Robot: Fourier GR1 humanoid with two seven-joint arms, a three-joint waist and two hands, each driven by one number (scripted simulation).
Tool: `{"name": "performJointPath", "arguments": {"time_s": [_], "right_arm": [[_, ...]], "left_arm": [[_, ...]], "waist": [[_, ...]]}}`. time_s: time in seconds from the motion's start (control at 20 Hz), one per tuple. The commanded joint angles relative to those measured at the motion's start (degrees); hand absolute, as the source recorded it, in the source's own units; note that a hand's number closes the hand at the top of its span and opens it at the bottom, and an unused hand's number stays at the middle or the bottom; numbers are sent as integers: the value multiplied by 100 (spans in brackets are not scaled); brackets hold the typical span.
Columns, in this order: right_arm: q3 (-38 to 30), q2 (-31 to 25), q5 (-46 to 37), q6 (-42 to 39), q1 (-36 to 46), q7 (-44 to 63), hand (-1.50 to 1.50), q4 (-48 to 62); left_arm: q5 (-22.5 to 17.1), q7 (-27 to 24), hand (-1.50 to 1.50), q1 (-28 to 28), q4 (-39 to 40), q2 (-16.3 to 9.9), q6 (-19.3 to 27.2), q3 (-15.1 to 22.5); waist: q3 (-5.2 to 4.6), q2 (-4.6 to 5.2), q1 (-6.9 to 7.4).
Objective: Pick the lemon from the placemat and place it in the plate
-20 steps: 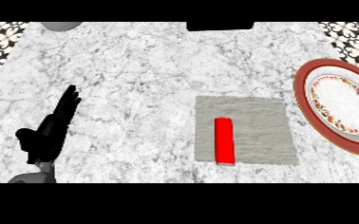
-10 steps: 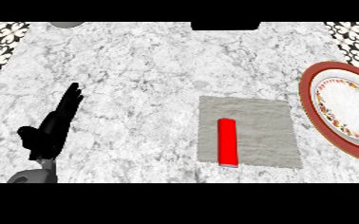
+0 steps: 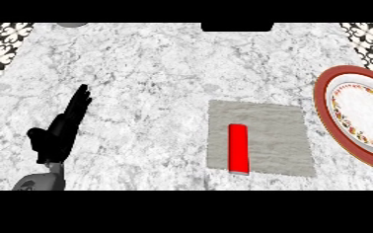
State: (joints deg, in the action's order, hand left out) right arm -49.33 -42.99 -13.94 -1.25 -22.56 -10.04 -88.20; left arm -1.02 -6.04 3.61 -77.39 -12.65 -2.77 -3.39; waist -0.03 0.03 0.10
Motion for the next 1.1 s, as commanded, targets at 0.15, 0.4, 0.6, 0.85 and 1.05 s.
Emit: {"name": "performJointPath", "arguments": {"time_s": [0.15, 0.4, 0.6, 0.85, 1.05], "right_arm": [[742, 35, -420, -261, 937, 527, 150, -1], [1801, 129, -965, 208, 2173, 861, 150, 652], [2232, 243, -1337, 405, 2890, 824, 150, 1392], [2635, 612, -1721, 711, 3505, 1040, 150, 1919], [2195, 1027, -1290, 1240, 4146, 1200, -150, 2714]], "left_arm": [[-20, 44, 0, 16, -62, 7, -111, -78], [-56, -16, 0, -52, -105, -112, -209, -181], [240, -388, 0, -300, 14, 126, -98, 56], [65, -91, 0, -192, -71, 13, -223, -180], [-16, -68, 0, -18, -55, 8, -279, -201]], "waist": [[2, -3, 4], [5, 15, 108], [5, 12, 83], [4, 4, 42], [7, 18, 82]]}}
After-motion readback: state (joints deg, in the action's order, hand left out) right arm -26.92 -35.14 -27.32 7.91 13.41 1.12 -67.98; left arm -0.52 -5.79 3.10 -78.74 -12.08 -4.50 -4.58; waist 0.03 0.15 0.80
